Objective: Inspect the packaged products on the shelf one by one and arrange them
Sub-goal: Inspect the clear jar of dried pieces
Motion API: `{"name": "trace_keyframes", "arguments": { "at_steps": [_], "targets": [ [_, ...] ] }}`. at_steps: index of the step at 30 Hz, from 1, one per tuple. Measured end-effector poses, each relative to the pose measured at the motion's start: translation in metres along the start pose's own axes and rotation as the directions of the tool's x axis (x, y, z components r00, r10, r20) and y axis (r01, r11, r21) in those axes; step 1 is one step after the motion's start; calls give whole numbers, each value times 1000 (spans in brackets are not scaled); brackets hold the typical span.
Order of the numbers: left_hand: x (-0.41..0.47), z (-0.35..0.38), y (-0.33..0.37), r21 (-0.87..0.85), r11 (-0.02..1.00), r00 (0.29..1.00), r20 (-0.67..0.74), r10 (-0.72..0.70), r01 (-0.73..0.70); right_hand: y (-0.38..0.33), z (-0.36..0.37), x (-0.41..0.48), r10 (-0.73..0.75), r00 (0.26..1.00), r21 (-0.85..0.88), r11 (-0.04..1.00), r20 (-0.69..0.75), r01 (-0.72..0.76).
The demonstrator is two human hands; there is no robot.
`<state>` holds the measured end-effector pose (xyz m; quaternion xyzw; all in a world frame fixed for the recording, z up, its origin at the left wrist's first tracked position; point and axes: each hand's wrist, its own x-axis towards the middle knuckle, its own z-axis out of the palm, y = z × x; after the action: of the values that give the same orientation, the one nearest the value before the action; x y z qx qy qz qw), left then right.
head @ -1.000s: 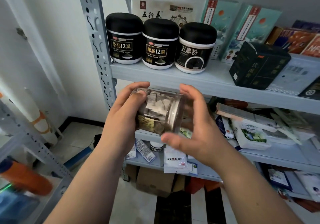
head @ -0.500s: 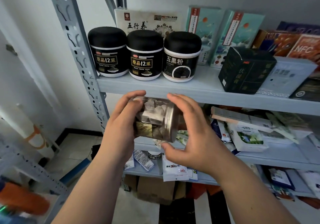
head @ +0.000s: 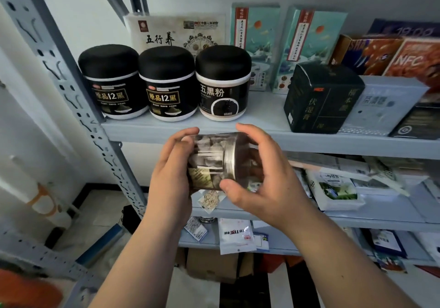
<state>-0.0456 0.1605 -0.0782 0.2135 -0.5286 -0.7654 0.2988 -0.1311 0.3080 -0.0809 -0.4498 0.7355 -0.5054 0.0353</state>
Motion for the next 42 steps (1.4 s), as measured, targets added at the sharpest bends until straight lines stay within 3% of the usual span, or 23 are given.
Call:
{"name": "trace_keyframes", "arguments": {
  "at_steps": [3,6,9,11,13,17,22,25,27,31,34,42],
  "targets": [
    [3,12,-6,72,993,995,-15,99,-98,3,-8,3,-9,998,165,986,-59,18],
    [8,25,-13,45,997,998,23,59,-60,5,-21,10,31,987,216,976,-158,4],
    [13,42,-25,-115,993,995,102,-15,26,11,-37,27,-47,948,-30,999,-315,39],
    [14,54,-33,-29,1000,996,85,7,-4,14,-46,39,-136,929,-225,972,-344,59],
    [19,64,-40,73,997,999,33,29,-32,13,-53,50,-136,941,-362,932,-309,16],
    [37,76,-44,51,998,999,-28,-31,32,14,-57,53,-196,943,-534,845,-270,23],
    [43,73,-38,315,949,994,111,-8,-27,26,-45,45,-271,924,-622,782,-270,47],
    [41,61,-44,542,823,985,101,140,-172,30,-43,43,-252,936,-645,763,-248,35],
    [36,52,-45,623,727,957,170,235,-289,30,-42,42,-238,942,-666,745,-237,21],
    [31,40,-41,772,357,834,388,391,-526,28,-40,40,-195,955,-713,700,-222,-23],
    [33,35,-42,802,127,770,497,400,-584,26,-40,40,-176,961,-746,664,-215,-45],
    [22,26,-47,839,-59,796,534,285,-541,22,-39,45,-45,977,-794,592,-207,-141]
  ]
}}
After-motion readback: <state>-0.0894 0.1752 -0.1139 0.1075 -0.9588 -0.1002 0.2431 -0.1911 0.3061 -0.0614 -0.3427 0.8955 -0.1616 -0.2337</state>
